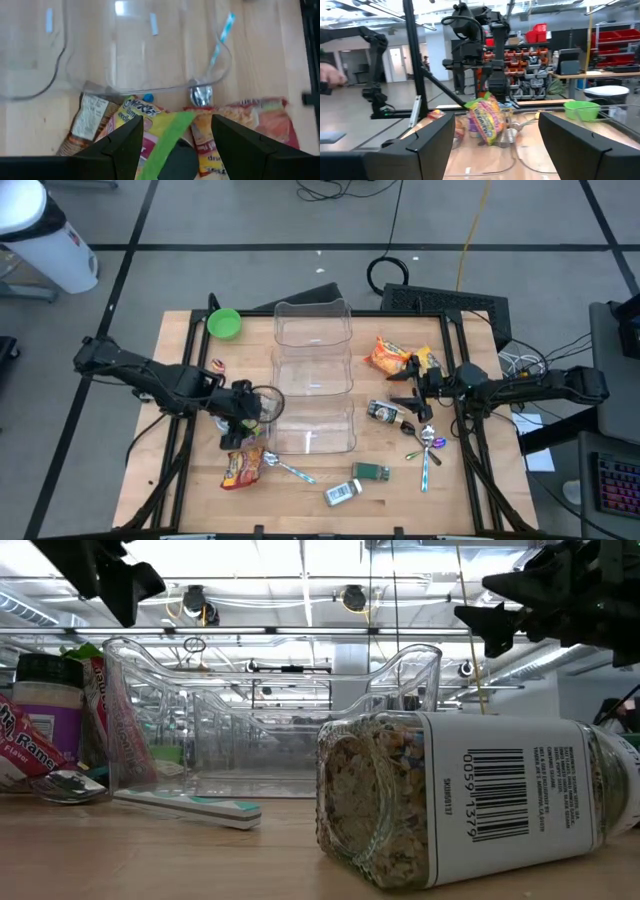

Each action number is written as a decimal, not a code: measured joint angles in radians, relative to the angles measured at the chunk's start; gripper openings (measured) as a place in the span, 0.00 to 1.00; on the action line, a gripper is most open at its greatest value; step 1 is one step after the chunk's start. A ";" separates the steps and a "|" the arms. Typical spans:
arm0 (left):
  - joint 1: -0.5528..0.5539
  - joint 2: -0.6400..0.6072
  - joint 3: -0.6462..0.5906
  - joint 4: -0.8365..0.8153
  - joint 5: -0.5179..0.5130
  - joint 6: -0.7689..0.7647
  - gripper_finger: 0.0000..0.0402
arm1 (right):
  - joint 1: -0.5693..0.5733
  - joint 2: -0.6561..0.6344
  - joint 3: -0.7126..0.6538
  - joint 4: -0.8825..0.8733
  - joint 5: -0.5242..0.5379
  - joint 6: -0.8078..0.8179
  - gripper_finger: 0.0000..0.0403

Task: Pick & Place Food Item
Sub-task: Put the green noodle pack into the bottom transparent bin

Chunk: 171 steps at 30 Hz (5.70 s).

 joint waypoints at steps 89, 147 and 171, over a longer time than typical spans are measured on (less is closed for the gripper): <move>0.006 0.150 0.535 -0.483 -0.399 0.365 0.01 | 0.134 0.268 0.000 0.203 0.187 0.000 0.66; 0.085 0.502 0.537 0.241 -0.161 1.319 0.01 | 0.008 0.356 0.071 0.159 -0.262 0.018 0.65; 0.210 0.646 0.537 0.261 0.019 1.427 0.01 | 0.007 0.356 0.066 0.036 -0.261 -0.073 0.65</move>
